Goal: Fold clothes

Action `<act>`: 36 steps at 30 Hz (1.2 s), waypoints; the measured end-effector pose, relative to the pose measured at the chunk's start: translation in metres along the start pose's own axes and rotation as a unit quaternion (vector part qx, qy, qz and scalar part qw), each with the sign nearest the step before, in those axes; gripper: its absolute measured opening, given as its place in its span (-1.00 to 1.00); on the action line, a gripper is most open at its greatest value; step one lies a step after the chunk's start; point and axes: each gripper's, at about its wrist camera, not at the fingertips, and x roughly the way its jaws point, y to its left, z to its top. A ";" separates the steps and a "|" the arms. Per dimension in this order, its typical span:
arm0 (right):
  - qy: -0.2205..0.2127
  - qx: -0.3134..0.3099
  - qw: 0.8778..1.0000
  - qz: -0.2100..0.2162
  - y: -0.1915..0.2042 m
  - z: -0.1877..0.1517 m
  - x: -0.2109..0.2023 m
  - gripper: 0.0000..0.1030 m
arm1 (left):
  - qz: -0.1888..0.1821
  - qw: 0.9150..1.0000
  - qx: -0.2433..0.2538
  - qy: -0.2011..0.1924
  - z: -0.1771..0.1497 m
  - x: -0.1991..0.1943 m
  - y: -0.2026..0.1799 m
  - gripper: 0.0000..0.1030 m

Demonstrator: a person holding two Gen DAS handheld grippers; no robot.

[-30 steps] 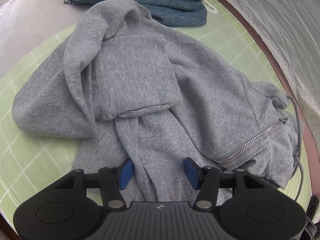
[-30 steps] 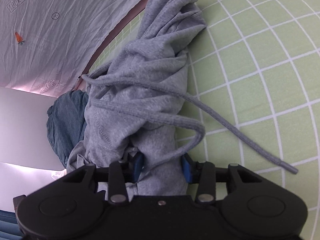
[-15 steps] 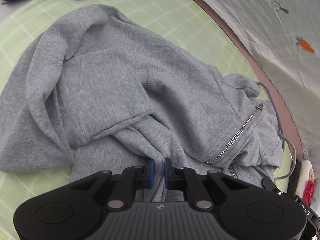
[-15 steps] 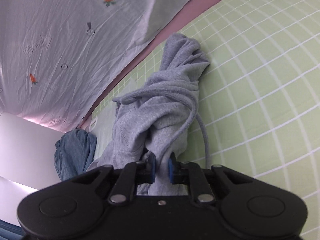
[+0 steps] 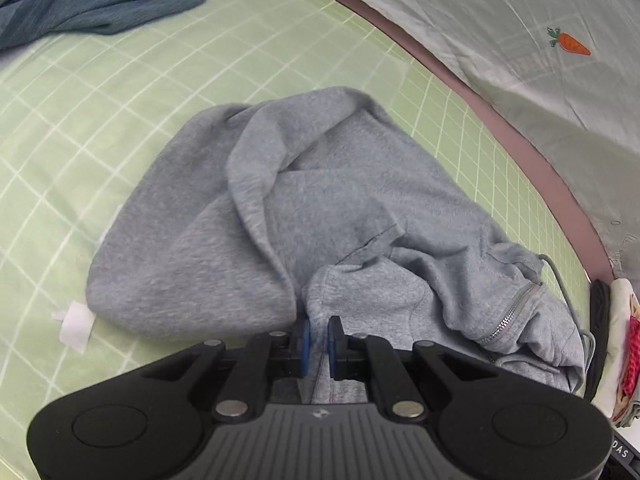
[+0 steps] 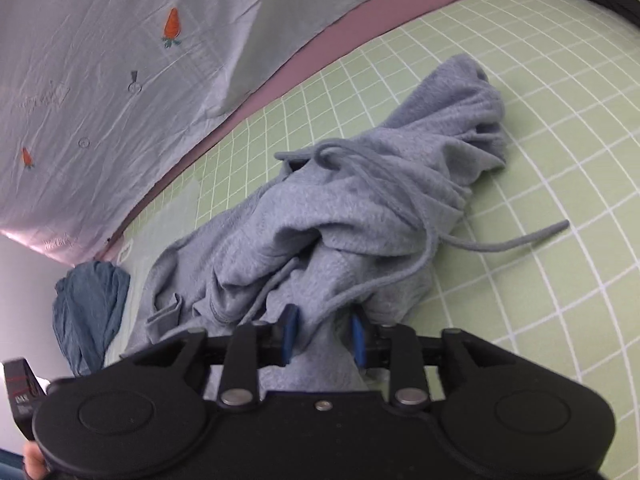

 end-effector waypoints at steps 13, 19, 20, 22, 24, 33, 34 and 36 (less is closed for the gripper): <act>-0.055 0.075 0.993 -0.070 -0.065 0.069 0.001 0.31 | 0.093 0.993 0.016 -0.077 0.041 -0.018 -0.025 0.16; -0.026 0.028 0.991 -0.126 -0.056 0.111 0.056 0.46 | 0.172 0.983 0.033 -0.060 0.072 0.012 -0.028 0.33; -0.016 0.030 0.991 -0.127 -0.056 0.115 0.064 0.46 | 0.179 0.982 0.036 -0.057 0.076 0.017 -0.028 0.36; -0.005 0.035 0.992 -0.123 -0.056 0.121 0.076 0.46 | 0.188 0.980 0.040 -0.051 0.081 0.025 -0.028 0.39; 0.009 0.019 0.991 -0.131 -0.050 0.127 0.089 0.48 | 0.196 0.979 0.043 -0.047 0.087 0.033 -0.029 0.44; 0.038 -0.154 0.977 -0.142 0.011 0.172 0.132 -0.57 | 0.220 0.974 0.019 -0.039 0.105 0.056 -0.015 0.54; 0.018 -0.180 0.974 -0.138 0.025 0.184 0.131 -0.60 | 0.220 0.975 0.018 -0.040 0.106 0.056 -0.014 0.55; -0.025 -0.211 0.970 -0.116 0.053 0.211 0.125 -0.62 | 0.222 0.974 0.026 -0.041 0.107 0.059 -0.016 0.59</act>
